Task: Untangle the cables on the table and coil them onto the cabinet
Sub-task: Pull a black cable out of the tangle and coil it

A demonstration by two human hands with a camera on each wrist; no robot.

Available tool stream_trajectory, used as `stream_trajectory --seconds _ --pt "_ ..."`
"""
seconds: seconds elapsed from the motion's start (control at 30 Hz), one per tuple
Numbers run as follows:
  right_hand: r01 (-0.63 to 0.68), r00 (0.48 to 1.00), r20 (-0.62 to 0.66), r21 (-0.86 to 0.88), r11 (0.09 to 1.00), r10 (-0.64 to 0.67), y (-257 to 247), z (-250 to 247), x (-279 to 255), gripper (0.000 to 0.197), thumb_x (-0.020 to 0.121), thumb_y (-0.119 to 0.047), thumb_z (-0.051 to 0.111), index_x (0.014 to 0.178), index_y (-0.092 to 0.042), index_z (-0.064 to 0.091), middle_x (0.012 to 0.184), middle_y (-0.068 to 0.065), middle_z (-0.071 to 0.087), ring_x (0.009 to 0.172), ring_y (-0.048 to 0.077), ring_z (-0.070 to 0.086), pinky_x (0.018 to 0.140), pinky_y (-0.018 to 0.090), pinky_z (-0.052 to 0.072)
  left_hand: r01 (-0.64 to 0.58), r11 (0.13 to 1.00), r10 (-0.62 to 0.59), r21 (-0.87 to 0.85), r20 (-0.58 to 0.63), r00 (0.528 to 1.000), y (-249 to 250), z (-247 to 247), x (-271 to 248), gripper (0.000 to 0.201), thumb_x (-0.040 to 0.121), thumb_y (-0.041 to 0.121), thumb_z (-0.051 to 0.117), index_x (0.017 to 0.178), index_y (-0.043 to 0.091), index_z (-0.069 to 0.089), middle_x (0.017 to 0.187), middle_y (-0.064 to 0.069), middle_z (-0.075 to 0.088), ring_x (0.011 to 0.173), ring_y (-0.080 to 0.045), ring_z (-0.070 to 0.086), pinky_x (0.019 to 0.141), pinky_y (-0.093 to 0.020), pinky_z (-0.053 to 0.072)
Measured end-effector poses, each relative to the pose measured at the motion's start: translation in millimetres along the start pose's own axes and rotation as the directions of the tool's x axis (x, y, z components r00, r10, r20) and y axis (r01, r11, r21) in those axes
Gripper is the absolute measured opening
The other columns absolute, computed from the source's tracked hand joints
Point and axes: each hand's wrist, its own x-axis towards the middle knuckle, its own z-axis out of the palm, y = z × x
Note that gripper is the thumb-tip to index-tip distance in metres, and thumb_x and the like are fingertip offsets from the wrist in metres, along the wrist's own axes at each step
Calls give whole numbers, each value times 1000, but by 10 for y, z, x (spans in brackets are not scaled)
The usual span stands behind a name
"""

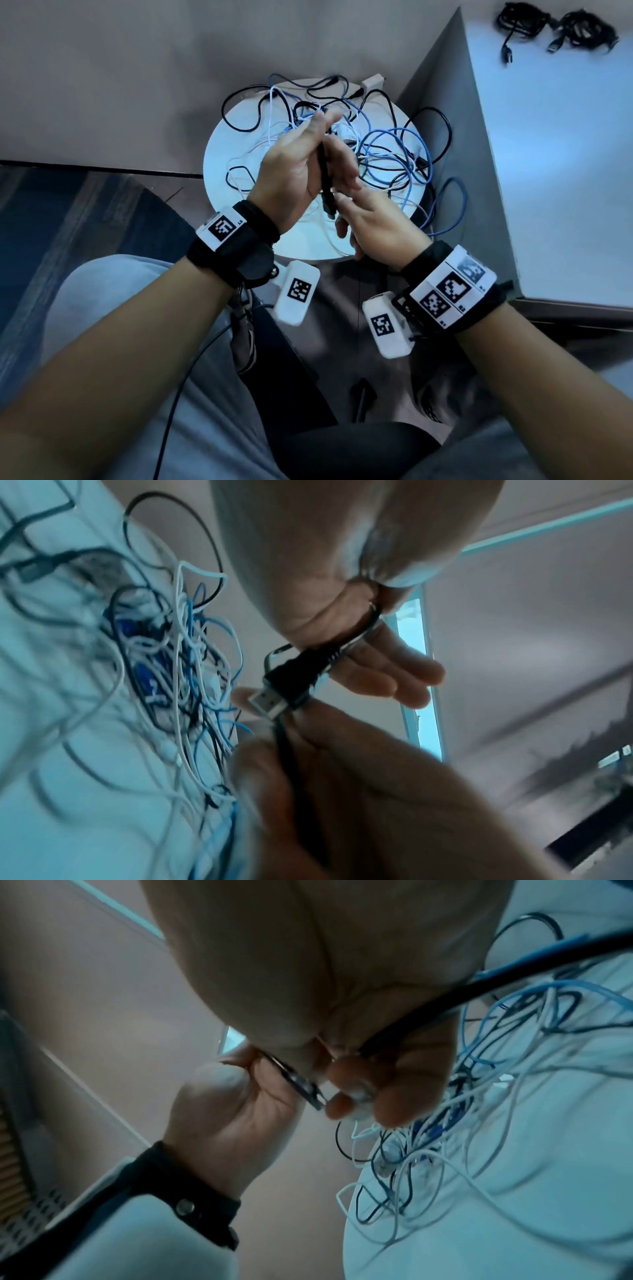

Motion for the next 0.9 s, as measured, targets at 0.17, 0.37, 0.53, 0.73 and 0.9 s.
stream_trajectory --seconds 0.17,0.37,0.53,0.73,0.9 --pt "140 984 155 -362 922 -88 -164 -144 -98 25 93 -35 55 74 -21 63 61 -4 53 64 16 49 65 35 39 -105 889 116 445 3 993 -58 -25 8 20 108 33 35 118 20 47 78 -14 73 68 -31 71 66 -45 58" --pt "174 984 -27 -72 982 -176 -356 -363 -197 24 69 -26 45 71 -20 67 69 -4 68 66 20 54 63 38 45 -78 832 -19 550 168 986 0 -24 -33 36 105 21 38 78 9 58 51 0 55 42 -21 47 43 -29 35" --pt "297 903 -341 57 953 -261 -381 -527 -174 8 81 -10 50 83 -18 48 58 -5 49 50 16 42 53 29 32 48 919 -172 391 291 941 100 -16 -53 54 104 35 37 78 -2 65 42 -2 36 41 -18 25 47 -34 17" --pt "385 817 -475 29 923 -326 -231 -421 -13 8 100 -22 55 94 -19 57 76 -2 52 68 11 47 65 35 40 193 981 -174 -14 372 912 72 10 -73 38 106 29 30 86 6 52 42 9 35 34 -9 33 49 -34 25" --pt "337 814 -458 -128 933 -357 -140 -373 21 37 104 -35 44 98 -9 69 90 -2 57 86 4 52 81 26 44 236 951 -140 -200 402 905 82 -5 -65 44 110 27 22 94 5 58 39 9 28 32 -6 38 57 -26 46"
